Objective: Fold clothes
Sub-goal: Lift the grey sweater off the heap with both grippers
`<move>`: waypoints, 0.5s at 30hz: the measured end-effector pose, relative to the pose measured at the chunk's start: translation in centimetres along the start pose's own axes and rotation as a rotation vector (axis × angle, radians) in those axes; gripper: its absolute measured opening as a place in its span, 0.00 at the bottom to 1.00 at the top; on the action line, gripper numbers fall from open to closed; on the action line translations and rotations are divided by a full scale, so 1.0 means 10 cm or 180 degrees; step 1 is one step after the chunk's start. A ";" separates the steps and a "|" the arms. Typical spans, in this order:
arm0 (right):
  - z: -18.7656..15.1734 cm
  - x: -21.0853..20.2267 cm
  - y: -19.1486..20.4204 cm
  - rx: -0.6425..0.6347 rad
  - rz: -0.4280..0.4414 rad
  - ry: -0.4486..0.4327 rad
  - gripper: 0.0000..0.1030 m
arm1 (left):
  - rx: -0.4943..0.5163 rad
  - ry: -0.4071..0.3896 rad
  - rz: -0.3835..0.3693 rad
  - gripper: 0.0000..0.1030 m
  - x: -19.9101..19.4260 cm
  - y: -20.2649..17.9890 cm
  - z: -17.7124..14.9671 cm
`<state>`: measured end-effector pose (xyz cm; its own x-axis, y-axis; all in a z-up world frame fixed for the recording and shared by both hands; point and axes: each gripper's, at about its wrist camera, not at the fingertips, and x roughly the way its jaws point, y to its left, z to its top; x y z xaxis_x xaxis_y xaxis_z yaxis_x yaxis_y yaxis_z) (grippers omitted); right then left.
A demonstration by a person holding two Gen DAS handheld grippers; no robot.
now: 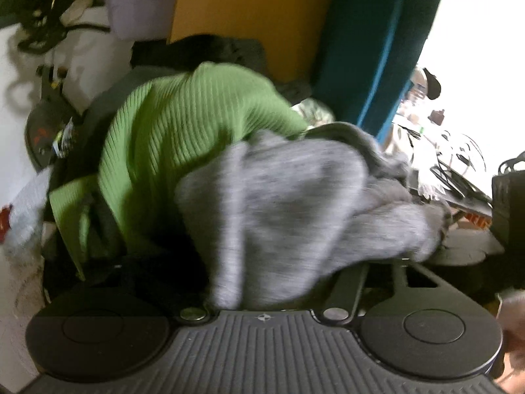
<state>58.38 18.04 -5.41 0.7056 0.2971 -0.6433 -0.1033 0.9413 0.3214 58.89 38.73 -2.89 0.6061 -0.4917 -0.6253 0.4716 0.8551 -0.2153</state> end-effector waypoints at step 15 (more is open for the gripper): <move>-0.01 -0.66 0.06 0.0015 0.0265 -0.0330 0.29 | 0.0076 0.0015 0.0061 0.50 -0.42 -0.24 -0.13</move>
<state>53.58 16.65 -1.04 0.7635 0.3559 -0.5389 -0.1615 0.9132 0.3743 54.36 38.92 -0.76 0.6121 -0.4745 -0.6326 0.4751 0.8601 -0.1855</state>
